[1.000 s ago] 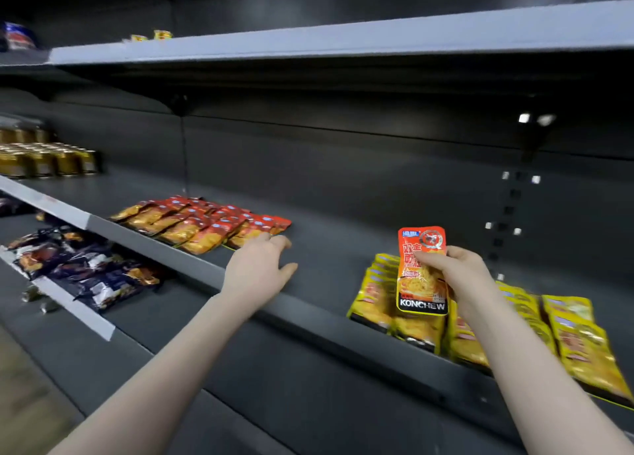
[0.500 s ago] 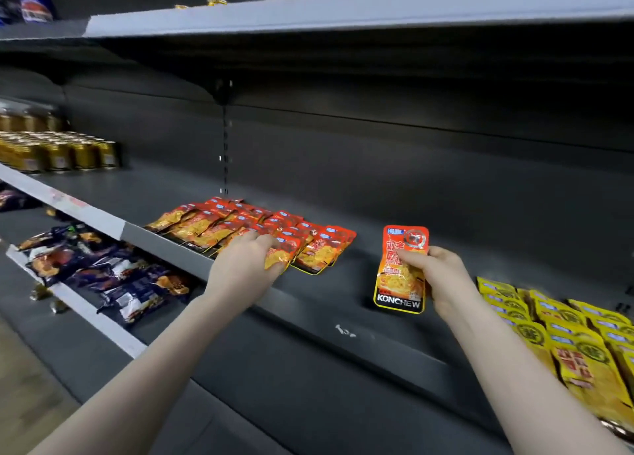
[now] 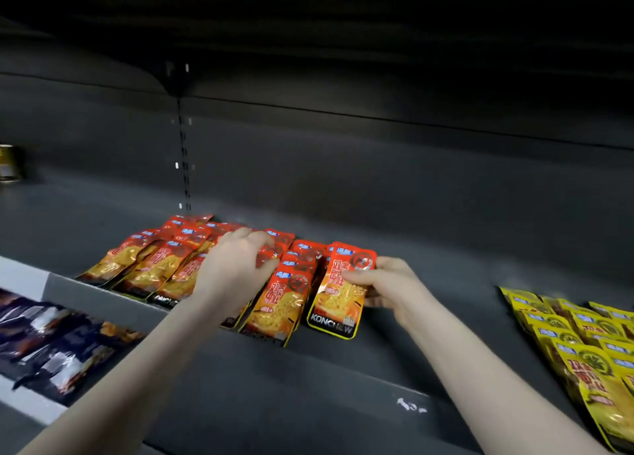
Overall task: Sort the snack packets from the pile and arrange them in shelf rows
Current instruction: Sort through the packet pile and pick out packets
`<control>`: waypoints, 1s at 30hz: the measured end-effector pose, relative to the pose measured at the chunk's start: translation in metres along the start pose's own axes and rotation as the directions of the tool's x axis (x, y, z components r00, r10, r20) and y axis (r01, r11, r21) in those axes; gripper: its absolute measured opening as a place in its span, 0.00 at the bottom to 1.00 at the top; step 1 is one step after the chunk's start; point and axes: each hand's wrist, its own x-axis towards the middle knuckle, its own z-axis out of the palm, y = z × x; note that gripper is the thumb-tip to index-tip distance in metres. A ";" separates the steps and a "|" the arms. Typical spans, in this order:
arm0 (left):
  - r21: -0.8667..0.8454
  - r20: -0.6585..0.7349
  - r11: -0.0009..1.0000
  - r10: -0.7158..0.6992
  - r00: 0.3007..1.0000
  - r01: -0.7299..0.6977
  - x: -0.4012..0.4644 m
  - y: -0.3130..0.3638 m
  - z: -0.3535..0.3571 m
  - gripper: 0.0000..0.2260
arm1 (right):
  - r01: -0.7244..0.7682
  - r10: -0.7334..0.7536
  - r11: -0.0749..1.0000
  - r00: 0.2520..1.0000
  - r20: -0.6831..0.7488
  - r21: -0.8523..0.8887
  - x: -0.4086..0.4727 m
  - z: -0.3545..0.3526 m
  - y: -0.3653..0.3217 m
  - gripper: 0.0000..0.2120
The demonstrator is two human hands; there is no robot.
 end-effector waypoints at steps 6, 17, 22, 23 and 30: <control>-0.074 0.086 0.989 0.133 0.987 -0.127 0.013 -0.016 0.011 0.14 | -0.107 0.100 0.992 0.990 -0.098 -0.066 0.002 0.016 0.011 0.07; -0.186 0.120 0.957 0.245 0.962 -0.221 0.013 -0.033 0.026 0.14 | -0.151 0.088 0.972 0.945 -0.316 -0.180 0.014 0.035 0.021 0.08; -0.174 0.100 0.954 0.264 0.959 -0.245 0.010 -0.034 0.031 0.14 | -0.146 0.032 0.951 0.923 -0.384 -0.271 0.015 0.040 0.029 0.09; -0.170 0.094 0.954 0.264 0.960 -0.246 0.010 -0.035 0.033 0.15 | -0.140 0.006 0.940 0.919 -0.394 -0.310 0.014 0.041 0.029 0.09; -0.174 0.072 0.945 0.291 0.954 -0.276 0.005 -0.034 0.036 0.15 | -0.088 -0.120 0.907 0.884 -0.453 -0.412 0.009 0.051 0.033 0.08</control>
